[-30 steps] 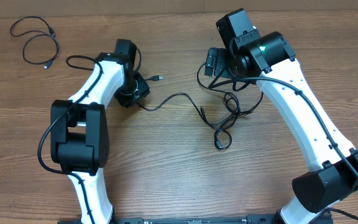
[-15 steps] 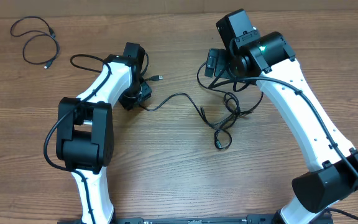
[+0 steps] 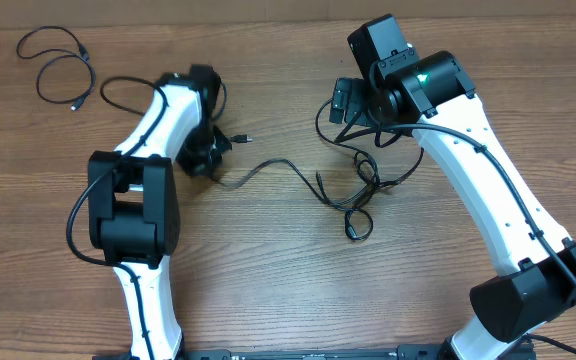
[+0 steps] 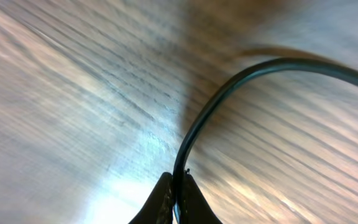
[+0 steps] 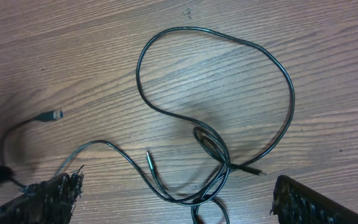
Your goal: Untangle cables
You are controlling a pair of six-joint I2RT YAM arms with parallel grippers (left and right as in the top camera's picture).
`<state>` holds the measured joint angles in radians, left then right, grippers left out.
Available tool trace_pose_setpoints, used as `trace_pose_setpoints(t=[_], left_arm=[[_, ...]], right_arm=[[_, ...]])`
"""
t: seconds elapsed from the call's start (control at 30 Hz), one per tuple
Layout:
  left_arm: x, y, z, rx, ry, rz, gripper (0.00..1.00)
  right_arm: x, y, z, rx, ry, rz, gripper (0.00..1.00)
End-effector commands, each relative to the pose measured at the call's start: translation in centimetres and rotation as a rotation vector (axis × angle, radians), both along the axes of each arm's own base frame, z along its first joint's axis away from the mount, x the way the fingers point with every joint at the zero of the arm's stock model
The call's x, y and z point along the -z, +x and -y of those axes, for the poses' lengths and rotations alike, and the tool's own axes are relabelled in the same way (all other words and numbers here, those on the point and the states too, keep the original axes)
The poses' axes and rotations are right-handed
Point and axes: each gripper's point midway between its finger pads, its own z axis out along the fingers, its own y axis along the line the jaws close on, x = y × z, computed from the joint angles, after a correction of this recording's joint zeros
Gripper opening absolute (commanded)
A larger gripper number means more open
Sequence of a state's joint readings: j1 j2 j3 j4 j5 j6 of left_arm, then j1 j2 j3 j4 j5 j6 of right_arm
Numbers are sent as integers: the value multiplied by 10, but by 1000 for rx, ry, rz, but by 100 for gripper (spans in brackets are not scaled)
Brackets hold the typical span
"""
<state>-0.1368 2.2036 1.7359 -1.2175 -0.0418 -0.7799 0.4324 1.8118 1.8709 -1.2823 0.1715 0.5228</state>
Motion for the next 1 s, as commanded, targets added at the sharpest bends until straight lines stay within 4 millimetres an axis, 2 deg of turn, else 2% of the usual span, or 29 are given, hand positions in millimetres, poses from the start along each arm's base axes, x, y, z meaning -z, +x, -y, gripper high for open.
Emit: trace_pose_setpoints(t=[0.0, 0.1, 0.2, 0.3, 0.33, 0.47, 0.63, 0.73, 0.87, 0.97], left_arm=[[-85, 44, 9, 78, -23, 227, 4], [-154, 59, 21, 135, -50, 391, 4], [-238, 65, 42, 221, -126, 609, 4], [-313, 54, 53, 265, -169, 800, 4], [-352, 46, 52, 278, -174, 905, 4], [-437, 19, 45, 303, -174, 1151, 4], [-519, -13, 41, 317, -194, 1416, 4], [-563, -32, 54, 381, -285, 1566, 4], [-606, -59, 80, 494, -467, 1707, 4], [-619, -67, 90, 511, -569, 1733, 4]], right_arm=[[1, 0, 1, -2, -1, 0, 100], [1, 0, 1, -22, -11, 1, 100], [1, 0, 1, -28, -15, 0, 100], [1, 0, 1, -26, -13, 2, 100], [0, 1, 0, -21, -7, 5, 100], [-1, 4, -3, -26, 10, 17, 100], [-3, 5, -18, -58, 83, 14, 100], [-4, 5, -25, -75, 120, 16, 100], [-7, 6, -35, -110, 168, 17, 100], [-11, 3, -52, -199, 234, 14, 100]])
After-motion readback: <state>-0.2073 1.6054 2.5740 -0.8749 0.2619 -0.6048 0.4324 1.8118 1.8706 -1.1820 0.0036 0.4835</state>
